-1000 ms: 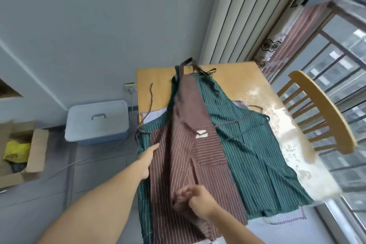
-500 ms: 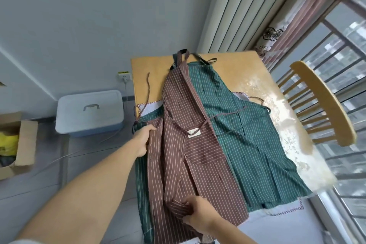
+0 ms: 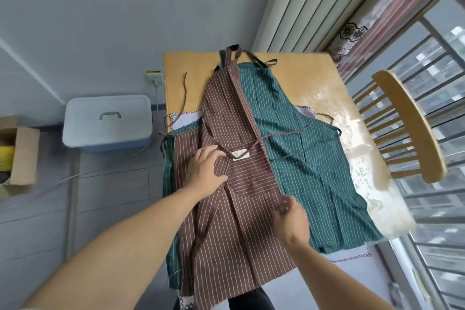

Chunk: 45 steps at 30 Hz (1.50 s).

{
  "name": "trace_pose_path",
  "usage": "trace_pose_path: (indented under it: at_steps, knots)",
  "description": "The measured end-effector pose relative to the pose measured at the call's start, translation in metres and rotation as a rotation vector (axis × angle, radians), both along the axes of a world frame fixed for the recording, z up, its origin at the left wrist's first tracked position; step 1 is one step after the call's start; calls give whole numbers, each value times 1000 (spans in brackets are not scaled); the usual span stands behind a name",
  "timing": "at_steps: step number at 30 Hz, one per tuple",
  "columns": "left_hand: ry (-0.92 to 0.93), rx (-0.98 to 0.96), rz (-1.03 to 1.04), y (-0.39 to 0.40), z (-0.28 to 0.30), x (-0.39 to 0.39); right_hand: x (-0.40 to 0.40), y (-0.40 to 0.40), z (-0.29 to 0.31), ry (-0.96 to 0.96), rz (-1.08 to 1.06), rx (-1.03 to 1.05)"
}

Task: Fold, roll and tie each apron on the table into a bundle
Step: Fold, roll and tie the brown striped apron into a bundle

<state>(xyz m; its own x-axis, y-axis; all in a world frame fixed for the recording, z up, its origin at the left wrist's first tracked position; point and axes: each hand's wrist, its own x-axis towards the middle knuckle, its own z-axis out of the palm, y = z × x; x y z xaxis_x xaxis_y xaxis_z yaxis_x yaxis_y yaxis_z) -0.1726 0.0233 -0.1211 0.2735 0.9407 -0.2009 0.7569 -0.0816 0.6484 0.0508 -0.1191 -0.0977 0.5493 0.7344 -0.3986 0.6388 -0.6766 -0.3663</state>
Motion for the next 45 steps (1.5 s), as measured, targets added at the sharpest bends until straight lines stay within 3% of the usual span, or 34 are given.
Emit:
trace_pose_path:
  at_steps: [3,7,9,14,17,22,24,27,31,38,45]
  knots:
    - [268,12,-222,-13,-13,15,21,10,1,28,-62,-29]
    - [314,27,-115,-3,-20,31,31,41,-6,60,34,-104]
    - [172,46,101,5,-21,30,31,50,-8,20,93,-164]
    - [-252,-164,939,40,-13,10,43,60,-19,-28,138,-187]
    - [-344,-284,1118,53,-17,-4,49,70,-19,-68,191,-241]
    - [-583,-488,1307,61,-16,-9,46,109,-18,-29,275,-45]
    - [-693,-601,1315,61,-15,-18,40,133,-17,-6,268,-20]
    - [-742,-700,1140,62,-13,-21,34,159,-15,9,261,-25]
    - [-565,-503,1036,65,-11,-12,39,170,-15,-46,282,-98]
    - [-491,-451,1176,61,-22,-25,48,163,-20,73,48,-135]
    - [-515,-531,1317,67,-3,-30,48,176,-8,-4,145,-34]
